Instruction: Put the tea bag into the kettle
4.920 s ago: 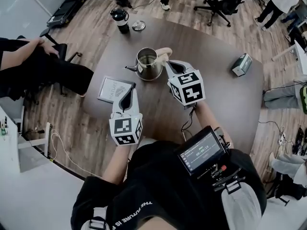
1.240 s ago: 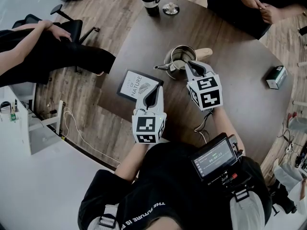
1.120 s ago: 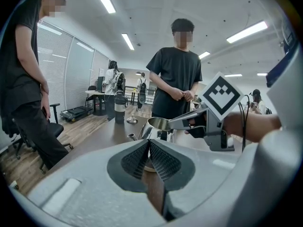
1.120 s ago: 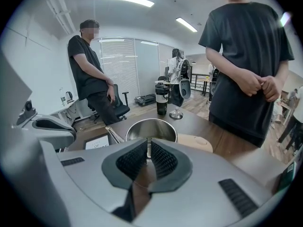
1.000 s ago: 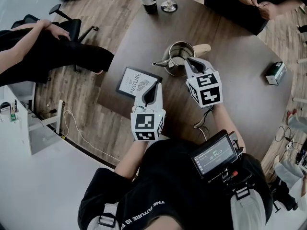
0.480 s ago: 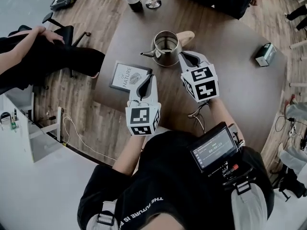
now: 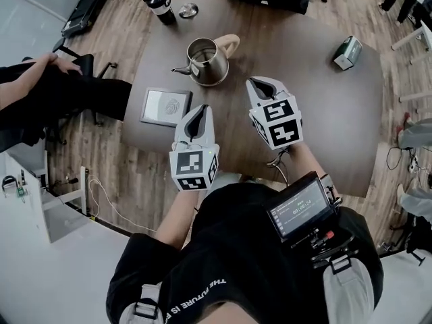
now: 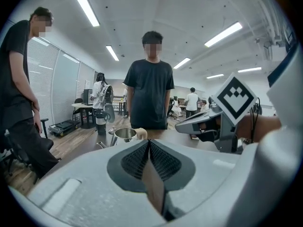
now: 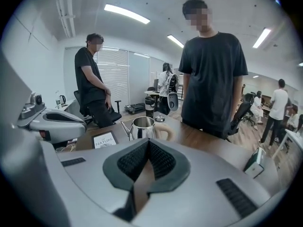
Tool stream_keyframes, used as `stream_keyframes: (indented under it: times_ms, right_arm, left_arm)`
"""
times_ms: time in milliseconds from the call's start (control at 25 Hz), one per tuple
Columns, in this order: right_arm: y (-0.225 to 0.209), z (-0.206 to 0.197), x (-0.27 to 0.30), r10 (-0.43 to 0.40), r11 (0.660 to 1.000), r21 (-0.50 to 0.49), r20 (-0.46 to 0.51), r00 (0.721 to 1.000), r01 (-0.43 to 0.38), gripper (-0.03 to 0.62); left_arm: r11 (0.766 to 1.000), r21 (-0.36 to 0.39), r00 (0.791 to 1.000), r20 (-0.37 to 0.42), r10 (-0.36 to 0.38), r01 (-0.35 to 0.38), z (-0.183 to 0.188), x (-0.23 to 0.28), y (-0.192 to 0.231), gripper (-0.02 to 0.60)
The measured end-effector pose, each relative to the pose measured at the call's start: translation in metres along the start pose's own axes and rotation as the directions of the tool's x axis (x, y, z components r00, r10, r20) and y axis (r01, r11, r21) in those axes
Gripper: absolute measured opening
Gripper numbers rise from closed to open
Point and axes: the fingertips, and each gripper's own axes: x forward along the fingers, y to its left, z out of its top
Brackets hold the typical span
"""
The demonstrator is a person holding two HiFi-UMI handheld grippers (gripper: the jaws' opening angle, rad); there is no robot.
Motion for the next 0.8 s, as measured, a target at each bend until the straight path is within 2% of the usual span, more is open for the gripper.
stream_keyframes:
  times_ms: [360,800]
  right_arm:
    - [-0.02,-0.04,-0.078,-0.055,0.995,0.084,0.049,0.997,0.051,0.008]
    - [-0.022,-0.077,-0.138,-0.079,0.991,0.114,0.103,0.992,0.067,0.008]
  left_arm:
    - [0.997,0.061,0.999,0.021,-0.047,0.046,0.002,-0.027,-0.076,0.014]
    - [0.992,0.107,0.997,0.038,-0.065,0.061,-0.013,-0.054,-0.134,0.014]
